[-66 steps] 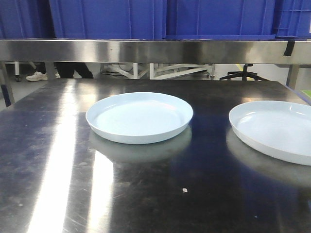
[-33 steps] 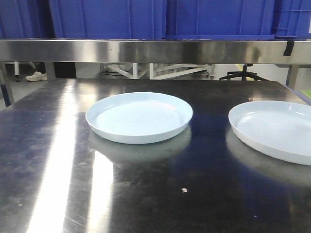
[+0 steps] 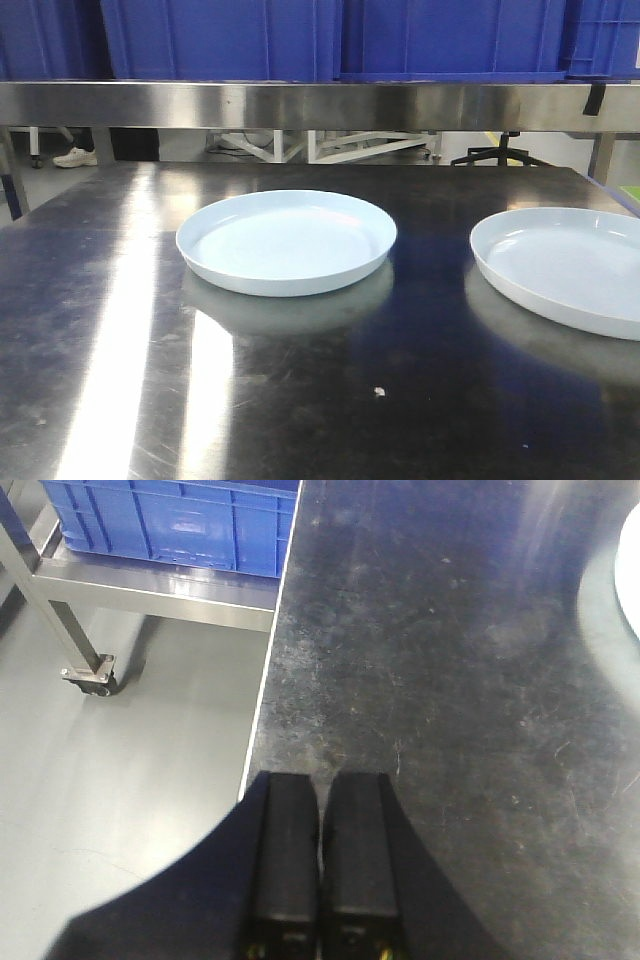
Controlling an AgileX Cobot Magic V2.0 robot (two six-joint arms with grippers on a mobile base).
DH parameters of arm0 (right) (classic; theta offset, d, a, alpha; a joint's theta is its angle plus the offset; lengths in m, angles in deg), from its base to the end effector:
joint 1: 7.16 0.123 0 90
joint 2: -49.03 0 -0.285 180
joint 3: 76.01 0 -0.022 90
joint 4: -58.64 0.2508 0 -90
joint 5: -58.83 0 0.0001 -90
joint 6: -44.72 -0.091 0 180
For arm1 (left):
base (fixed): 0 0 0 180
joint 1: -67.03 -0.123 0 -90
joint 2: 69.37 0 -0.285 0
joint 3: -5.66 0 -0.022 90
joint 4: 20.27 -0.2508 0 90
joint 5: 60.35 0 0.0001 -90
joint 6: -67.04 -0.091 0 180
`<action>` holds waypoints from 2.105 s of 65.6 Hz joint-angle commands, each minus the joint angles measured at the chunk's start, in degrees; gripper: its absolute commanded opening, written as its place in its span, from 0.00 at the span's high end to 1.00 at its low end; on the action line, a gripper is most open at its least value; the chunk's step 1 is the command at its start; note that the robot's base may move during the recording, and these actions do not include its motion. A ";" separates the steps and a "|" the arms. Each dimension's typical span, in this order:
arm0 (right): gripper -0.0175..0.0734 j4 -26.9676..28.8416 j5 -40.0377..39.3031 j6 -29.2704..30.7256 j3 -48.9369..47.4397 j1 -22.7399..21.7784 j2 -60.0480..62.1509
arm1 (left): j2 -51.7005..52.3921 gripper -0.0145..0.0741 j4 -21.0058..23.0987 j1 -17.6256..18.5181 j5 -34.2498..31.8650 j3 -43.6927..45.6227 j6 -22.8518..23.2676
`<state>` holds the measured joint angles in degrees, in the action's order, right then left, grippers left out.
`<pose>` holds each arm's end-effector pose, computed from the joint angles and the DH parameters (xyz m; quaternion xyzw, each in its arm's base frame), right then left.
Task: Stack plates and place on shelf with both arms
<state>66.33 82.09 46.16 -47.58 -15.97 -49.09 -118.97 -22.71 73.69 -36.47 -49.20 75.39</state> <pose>0.2979 -0.0413 0.1950 0.1144 0.9580 0.0182 0.2625 0.1342 -0.0141 0.2422 0.0005 0.9000 -0.0408 0.4340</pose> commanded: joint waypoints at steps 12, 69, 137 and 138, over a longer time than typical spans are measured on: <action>0.41 0.25 -1.71 0.47 -1.67 -0.34 0.64 | 0.31 0.72 -0.07 -0.05 -4.14 1.59 0.63; 0.75 6.02 -2.98 0.42 -15.01 10.69 12.14 | 0.31 0.72 -0.07 -0.05 -4.14 1.59 0.63; 0.34 5.97 4.74 0.42 -32.13 31.76 -13.31 | 0.31 0.72 -0.07 -0.05 -4.14 1.59 0.63; 0.33 5.97 4.84 0.42 -32.13 31.76 -13.39 | 0.31 0.72 -0.07 -0.05 -4.14 1.59 0.63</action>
<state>71.83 88.35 46.21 -77.40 15.79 -64.57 -118.97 -22.71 73.69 -36.47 -49.20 75.39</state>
